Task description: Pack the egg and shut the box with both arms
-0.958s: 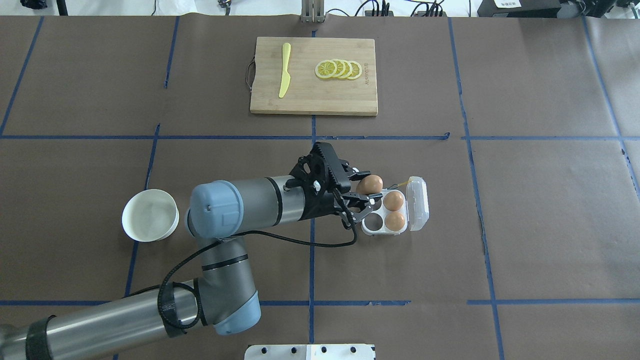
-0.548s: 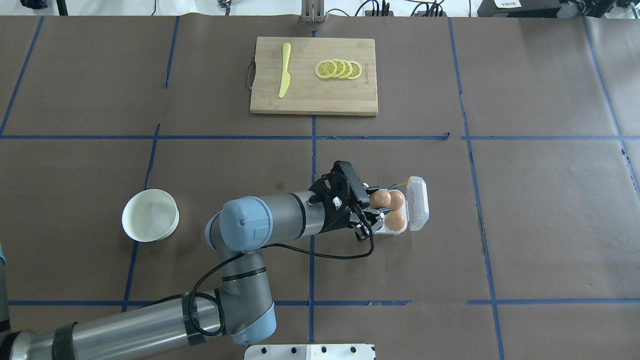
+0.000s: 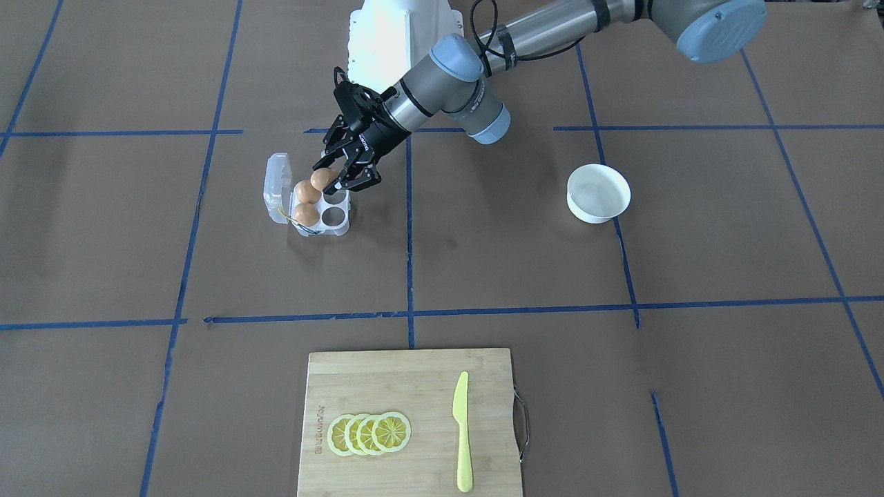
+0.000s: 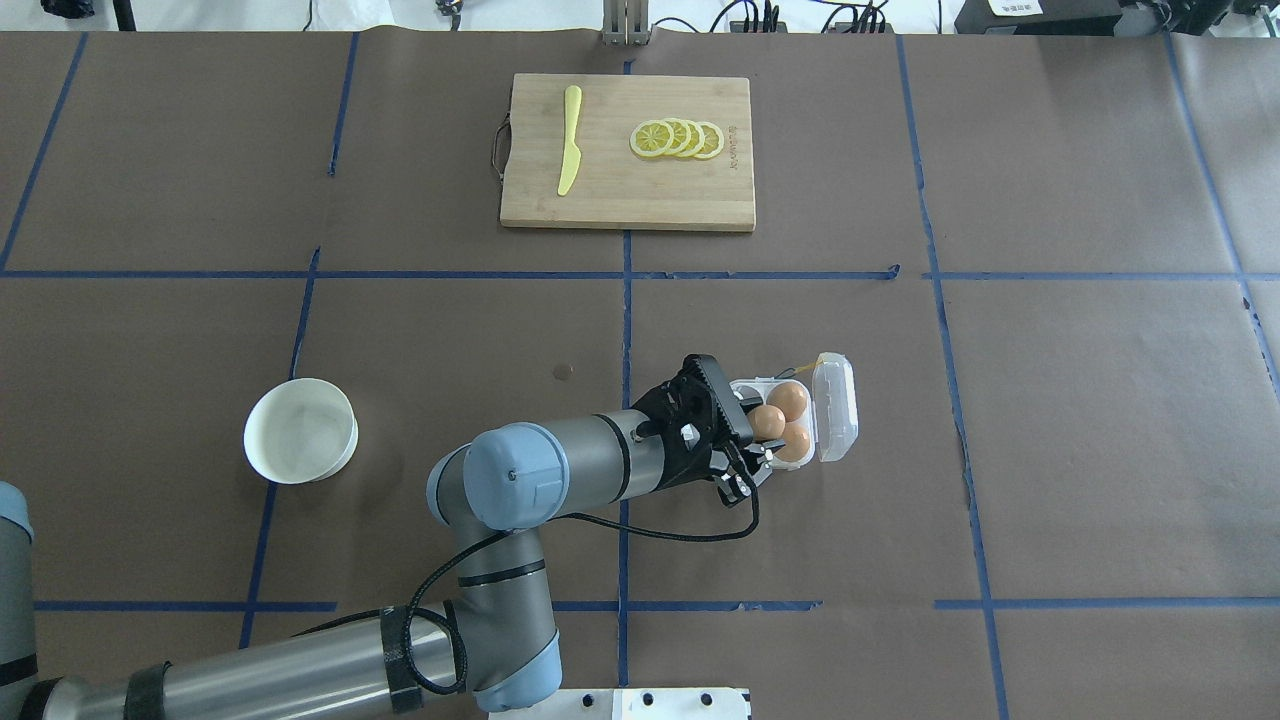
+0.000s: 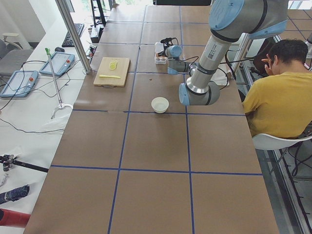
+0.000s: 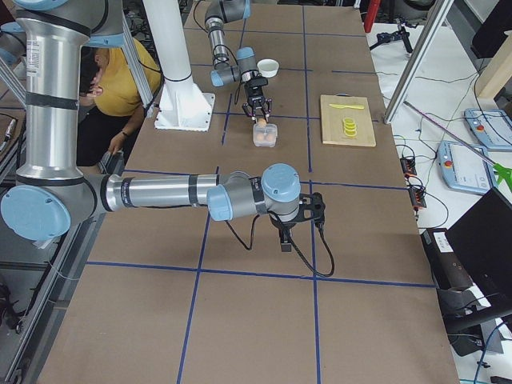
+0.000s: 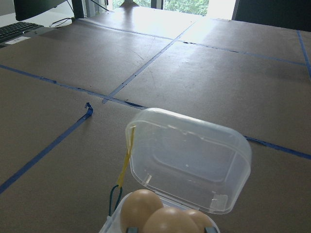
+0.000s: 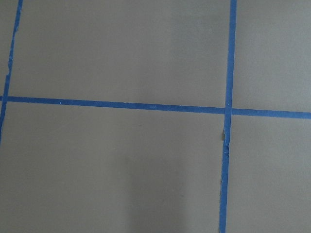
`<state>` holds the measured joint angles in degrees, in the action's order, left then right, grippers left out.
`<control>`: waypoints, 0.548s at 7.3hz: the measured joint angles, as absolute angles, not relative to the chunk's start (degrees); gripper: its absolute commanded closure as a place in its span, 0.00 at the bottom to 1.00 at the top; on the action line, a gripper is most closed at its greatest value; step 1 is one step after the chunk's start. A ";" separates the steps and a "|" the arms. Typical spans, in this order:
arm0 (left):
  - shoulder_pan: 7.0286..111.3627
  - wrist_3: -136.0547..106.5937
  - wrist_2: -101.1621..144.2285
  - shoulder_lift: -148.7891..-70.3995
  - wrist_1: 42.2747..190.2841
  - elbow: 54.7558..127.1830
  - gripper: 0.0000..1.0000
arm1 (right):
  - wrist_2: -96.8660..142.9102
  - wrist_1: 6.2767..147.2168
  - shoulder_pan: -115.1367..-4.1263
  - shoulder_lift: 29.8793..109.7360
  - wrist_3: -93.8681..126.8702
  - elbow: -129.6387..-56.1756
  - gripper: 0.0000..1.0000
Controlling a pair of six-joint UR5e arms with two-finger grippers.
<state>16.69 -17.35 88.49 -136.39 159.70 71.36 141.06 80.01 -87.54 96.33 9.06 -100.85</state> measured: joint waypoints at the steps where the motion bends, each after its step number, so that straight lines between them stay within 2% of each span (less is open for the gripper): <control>1: 16.65 -17.33 88.21 -136.40 159.70 71.33 0.40 | 141.06 80.02 -87.54 96.33 9.06 -100.87 0.00; 3: 16.63 -17.32 87.87 -136.40 159.70 71.39 0.38 | 141.06 80.03 -87.54 96.33 9.05 -100.90 0.00; 4: 16.66 -17.33 87.78 -136.41 159.70 71.40 0.26 | 141.07 80.02 -87.54 96.33 9.05 -100.90 0.00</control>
<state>16.66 -17.33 87.78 -136.41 159.70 71.40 141.07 80.02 -87.54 96.33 9.05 -100.90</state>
